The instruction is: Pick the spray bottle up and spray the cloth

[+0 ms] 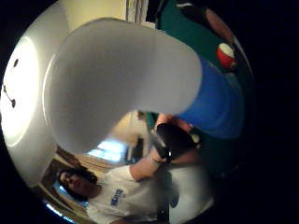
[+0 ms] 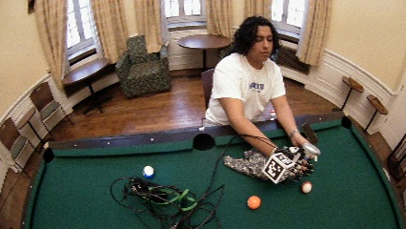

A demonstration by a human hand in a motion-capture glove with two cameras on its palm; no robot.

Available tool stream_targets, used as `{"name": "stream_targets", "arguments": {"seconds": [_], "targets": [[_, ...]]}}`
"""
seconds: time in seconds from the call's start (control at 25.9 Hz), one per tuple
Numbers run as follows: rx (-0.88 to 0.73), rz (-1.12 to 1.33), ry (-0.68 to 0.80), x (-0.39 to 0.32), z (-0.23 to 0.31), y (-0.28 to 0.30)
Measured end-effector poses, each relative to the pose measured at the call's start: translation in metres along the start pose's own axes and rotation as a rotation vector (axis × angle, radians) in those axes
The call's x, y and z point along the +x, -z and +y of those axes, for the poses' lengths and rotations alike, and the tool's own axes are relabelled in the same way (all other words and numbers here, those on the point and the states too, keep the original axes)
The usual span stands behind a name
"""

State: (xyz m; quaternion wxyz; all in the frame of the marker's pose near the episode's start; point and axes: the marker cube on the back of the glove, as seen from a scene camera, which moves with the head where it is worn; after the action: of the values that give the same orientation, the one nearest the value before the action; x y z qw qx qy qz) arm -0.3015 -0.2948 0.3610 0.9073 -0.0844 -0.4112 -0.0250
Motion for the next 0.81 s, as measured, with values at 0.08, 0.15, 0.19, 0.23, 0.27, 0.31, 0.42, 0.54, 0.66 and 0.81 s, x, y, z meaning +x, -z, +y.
{"name": "stream_targets", "arguments": {"seconds": [0.08,0.15,0.19,0.23,0.27,0.31,0.42,0.54,0.66,0.81], "targets": [[-0.02,0.161,0.018,0.006,0.006,0.012],[-0.046,0.323,0.028,0.011,0.012,0.027],[-0.062,0.396,0.032,0.012,0.017,0.034],[-0.076,0.462,0.036,0.012,0.021,0.041],[-0.089,0.523,0.042,0.011,0.027,0.048],[-0.102,0.58,0.049,0.009,0.032,0.055],[-0.138,0.711,0.07,0.001,0.049,0.076],[-0.163,0.76,0.083,-0.01,0.063,0.093],[-0.181,0.778,0.108,-0.022,0.077,0.103],[-0.216,0.785,0.169,-0.038,0.106,0.11]]}}
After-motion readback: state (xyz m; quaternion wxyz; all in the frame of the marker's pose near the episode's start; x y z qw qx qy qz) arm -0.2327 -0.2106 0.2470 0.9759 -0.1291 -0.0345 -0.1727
